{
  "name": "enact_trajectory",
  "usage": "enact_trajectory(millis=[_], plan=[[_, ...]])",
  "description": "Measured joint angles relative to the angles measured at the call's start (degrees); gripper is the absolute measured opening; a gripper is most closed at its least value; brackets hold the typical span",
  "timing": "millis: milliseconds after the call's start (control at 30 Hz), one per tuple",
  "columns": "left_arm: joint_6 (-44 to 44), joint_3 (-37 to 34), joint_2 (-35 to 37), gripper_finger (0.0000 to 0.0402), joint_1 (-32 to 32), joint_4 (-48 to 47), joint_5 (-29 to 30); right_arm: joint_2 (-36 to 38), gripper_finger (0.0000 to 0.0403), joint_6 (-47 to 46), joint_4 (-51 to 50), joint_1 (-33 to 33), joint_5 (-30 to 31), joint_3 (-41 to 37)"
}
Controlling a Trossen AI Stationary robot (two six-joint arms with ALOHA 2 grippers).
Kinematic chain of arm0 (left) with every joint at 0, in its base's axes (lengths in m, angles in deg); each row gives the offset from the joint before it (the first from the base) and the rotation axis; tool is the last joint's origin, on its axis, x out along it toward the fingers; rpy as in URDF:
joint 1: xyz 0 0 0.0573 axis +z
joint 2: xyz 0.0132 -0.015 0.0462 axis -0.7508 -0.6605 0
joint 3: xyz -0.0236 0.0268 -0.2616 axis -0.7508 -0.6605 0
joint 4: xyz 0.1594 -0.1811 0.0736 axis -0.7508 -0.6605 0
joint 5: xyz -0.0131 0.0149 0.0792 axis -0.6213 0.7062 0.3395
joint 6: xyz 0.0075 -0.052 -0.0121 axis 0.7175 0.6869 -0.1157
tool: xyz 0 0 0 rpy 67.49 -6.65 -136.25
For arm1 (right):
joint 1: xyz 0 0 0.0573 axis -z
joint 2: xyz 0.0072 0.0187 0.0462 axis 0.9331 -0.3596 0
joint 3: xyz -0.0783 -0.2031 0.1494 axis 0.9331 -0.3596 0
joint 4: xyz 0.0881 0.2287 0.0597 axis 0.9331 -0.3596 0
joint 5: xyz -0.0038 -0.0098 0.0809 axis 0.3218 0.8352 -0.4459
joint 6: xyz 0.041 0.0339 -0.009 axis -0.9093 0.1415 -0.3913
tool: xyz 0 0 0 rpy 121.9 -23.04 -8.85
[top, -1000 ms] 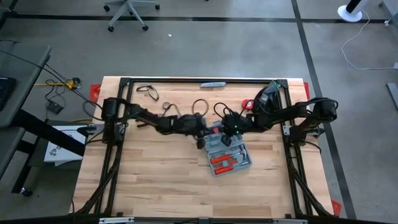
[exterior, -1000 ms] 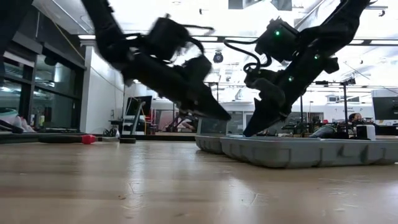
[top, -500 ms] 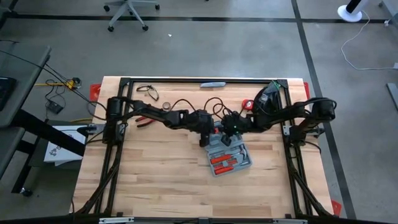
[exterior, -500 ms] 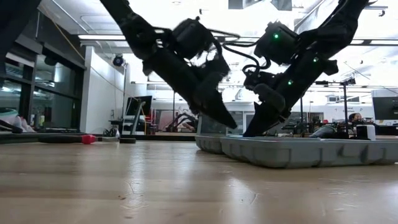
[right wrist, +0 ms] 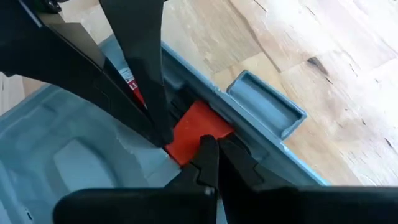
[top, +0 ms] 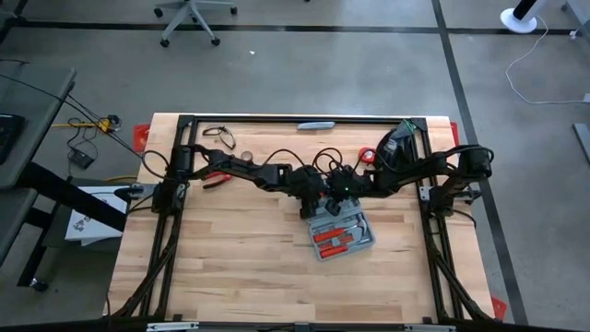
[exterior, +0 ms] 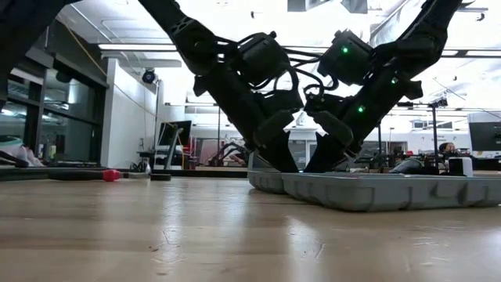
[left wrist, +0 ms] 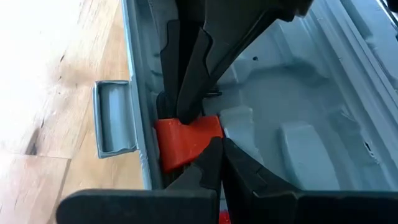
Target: Prefit tool cases
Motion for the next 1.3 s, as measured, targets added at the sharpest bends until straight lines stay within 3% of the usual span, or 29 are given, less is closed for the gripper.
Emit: enact_trajectory(millis=[333,500,800,1067,1300], plan=[[0.0,-0.3,0.5,0.0000,0.0,0.4,-0.2,0.3,0.0000,1.2,-2.5,0.1,-1.9,0.1],[0.0,-0.5,1.4,0.0000,0.0,0.4,-0.7,0.4,0.0000,2.8,-8.3,0.0,-4.3,2.5],[0.0,-1.0,2.6,0.0000,-0.7,-0.2,-0.7,1.2,0.0000,4.7,-10.4,-0.2,-2.0,4.3],[-0.4,-7.4,10.3,0.0000,-0.9,2.1,0.8,1.2,0.0000,4.4,-10.2,-0.2,-1.1,4.3],[5.1,-17.4,17.8,0.0000,-1.7,6.3,4.3,2.5,0.0000,3.9,-9.9,-0.2,-0.9,4.2]])
